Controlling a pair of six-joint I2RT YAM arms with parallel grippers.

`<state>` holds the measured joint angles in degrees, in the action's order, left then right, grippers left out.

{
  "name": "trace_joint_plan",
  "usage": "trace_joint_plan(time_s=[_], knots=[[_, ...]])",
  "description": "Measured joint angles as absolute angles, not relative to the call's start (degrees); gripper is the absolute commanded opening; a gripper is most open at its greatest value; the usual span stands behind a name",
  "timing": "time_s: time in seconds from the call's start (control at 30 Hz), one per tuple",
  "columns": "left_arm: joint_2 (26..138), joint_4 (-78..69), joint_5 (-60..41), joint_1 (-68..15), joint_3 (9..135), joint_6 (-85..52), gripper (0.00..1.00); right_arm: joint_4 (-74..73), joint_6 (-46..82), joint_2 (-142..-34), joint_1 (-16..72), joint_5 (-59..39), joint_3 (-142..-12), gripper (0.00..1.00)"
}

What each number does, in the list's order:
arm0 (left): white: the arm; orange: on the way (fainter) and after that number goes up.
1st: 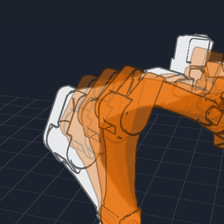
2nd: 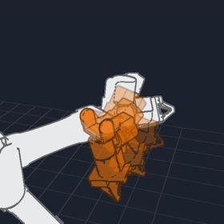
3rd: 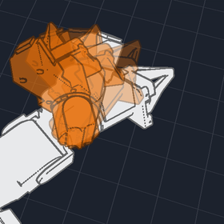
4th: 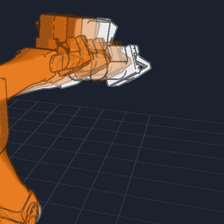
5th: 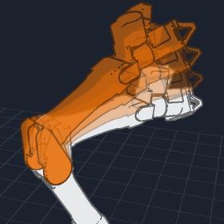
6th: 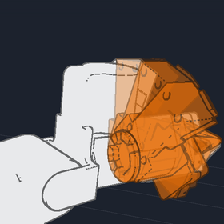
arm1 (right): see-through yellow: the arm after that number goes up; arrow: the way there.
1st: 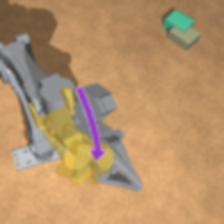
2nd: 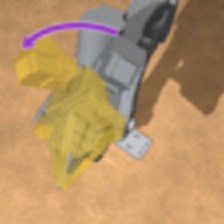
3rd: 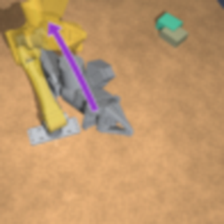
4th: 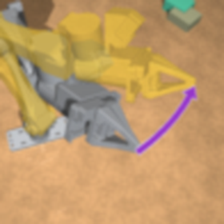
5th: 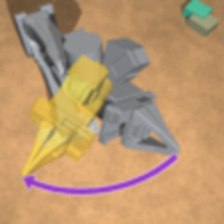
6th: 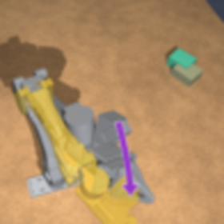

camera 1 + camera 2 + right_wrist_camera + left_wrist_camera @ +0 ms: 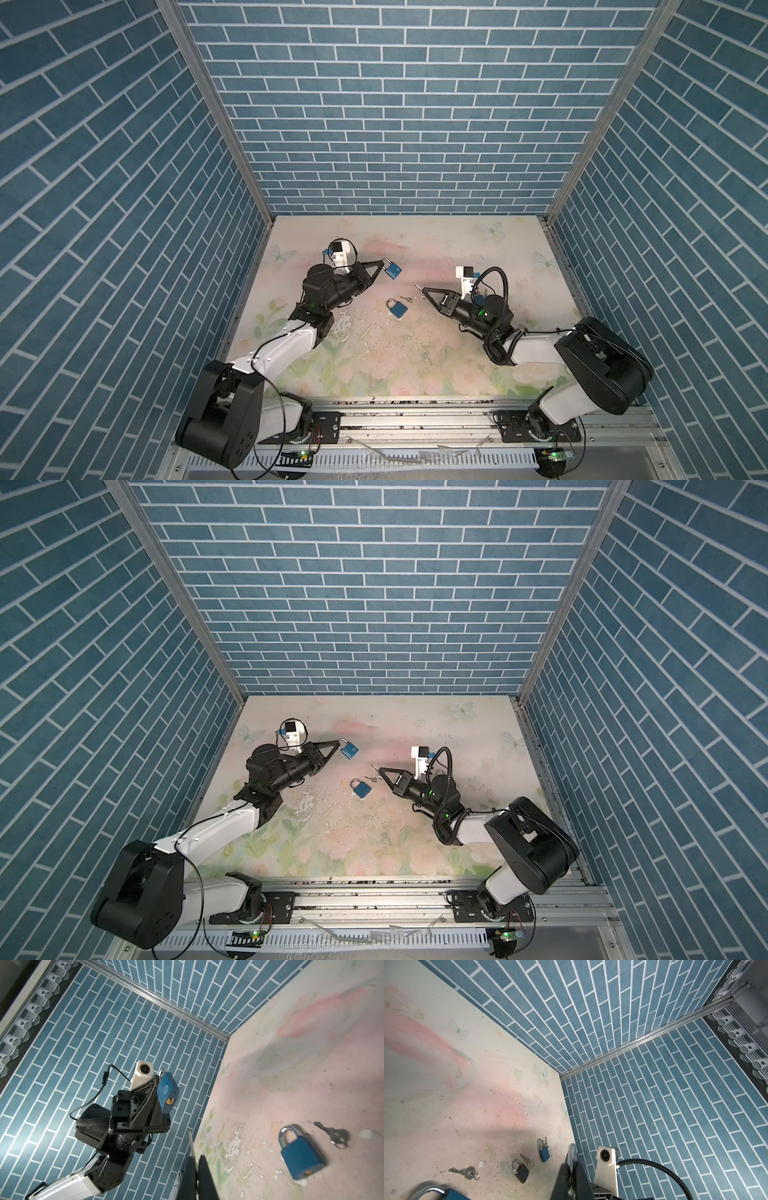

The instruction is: Lock with the key

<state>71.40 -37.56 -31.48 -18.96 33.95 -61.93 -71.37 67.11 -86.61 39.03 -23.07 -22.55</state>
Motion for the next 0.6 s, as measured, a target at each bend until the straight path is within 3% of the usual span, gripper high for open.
trace_joint_plan(time_s=[0.37, 0.6], knots=[[60.9, -19.0, -33.8, -18.1, 30.2, -55.8, 0.0, -46.1, 60.3, -70.1, 38.3, -20.9, -21.7, 0.0], [59.1, -11.4, -34.2, -17.7, 23.8, -54.0, 0.0, -36.9, 58.0, -69.6, 38.3, -20.9, -23.4, 0.0]])
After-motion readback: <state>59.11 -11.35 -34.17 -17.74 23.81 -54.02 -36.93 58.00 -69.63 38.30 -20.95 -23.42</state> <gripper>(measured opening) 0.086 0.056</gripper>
